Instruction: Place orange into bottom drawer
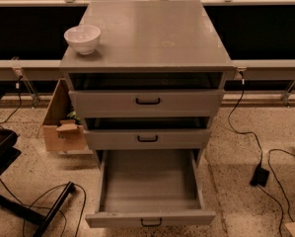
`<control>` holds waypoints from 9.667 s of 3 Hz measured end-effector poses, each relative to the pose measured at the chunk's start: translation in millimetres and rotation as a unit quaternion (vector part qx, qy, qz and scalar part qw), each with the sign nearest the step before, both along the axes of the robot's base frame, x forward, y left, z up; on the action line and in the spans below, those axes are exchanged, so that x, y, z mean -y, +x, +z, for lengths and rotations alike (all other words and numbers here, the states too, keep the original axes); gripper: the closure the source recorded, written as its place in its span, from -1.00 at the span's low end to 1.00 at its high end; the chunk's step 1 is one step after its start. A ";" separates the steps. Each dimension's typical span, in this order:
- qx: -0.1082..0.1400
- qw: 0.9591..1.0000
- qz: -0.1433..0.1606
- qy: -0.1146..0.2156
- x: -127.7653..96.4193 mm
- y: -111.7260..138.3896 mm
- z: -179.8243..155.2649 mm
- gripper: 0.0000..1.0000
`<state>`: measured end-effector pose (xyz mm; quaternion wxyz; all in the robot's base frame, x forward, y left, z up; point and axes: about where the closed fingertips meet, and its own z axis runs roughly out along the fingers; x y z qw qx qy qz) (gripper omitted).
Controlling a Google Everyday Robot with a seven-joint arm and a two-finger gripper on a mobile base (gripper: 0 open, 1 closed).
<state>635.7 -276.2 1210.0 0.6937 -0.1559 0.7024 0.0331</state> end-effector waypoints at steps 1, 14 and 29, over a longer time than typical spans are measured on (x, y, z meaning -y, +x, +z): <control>-0.045 0.998 0.046 0.014 -43.9 -53.0 -70.7 1.00; -0.432 0.866 0.249 0.048 -221.4 14.8 -1003.9 1.00; -0.475 0.868 0.138 -0.033 -109.4 -136.8 -757.2 -1.00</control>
Offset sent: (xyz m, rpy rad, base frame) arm -0.0635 0.0186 -0.5724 0.0675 0.7858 0.1656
